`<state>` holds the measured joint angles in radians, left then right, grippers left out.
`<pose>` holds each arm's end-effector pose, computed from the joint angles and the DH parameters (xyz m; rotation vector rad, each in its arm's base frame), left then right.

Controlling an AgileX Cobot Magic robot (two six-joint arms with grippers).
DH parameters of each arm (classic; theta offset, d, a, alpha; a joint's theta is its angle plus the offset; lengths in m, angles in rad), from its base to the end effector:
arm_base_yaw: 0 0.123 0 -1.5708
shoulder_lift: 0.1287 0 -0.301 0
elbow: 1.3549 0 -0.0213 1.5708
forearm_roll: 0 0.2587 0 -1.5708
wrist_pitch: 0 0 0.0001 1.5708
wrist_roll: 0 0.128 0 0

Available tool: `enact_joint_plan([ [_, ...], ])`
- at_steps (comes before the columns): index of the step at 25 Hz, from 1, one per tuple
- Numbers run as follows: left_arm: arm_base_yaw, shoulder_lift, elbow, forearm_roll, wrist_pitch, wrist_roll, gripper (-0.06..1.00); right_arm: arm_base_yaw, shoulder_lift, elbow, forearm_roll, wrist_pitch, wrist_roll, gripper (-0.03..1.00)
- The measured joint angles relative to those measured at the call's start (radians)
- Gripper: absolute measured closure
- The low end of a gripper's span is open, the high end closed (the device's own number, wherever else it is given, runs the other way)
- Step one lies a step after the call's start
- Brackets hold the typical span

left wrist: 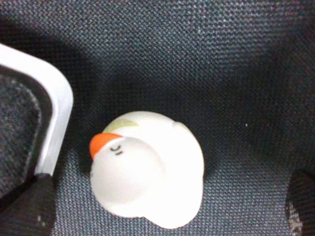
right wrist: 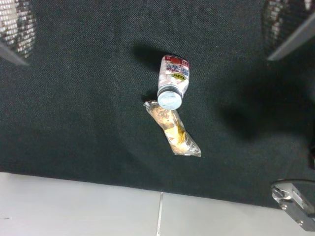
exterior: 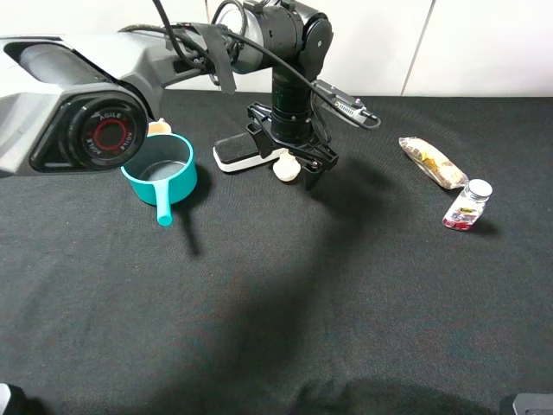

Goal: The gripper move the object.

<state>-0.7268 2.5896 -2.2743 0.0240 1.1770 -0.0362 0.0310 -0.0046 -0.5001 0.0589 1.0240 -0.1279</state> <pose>0.4146 -0.3649 0.0827 1.0185 2.7991 -0.0604 0.0200 0.0071 0.2687 -0.1604 1.9951 0.0079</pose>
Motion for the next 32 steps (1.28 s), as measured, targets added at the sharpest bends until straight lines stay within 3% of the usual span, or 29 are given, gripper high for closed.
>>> enact_joint_plan([
  [13,-0.003,-0.017,0.000,0.000,0.000,0.001,-0.05,0.000,0.000,0.000,0.000,0.000,0.000,0.27],
  [32,0.038,-0.321,0.017,0.032,0.003,0.001,-0.05,0.000,0.000,0.000,0.001,0.000,0.000,0.27],
])
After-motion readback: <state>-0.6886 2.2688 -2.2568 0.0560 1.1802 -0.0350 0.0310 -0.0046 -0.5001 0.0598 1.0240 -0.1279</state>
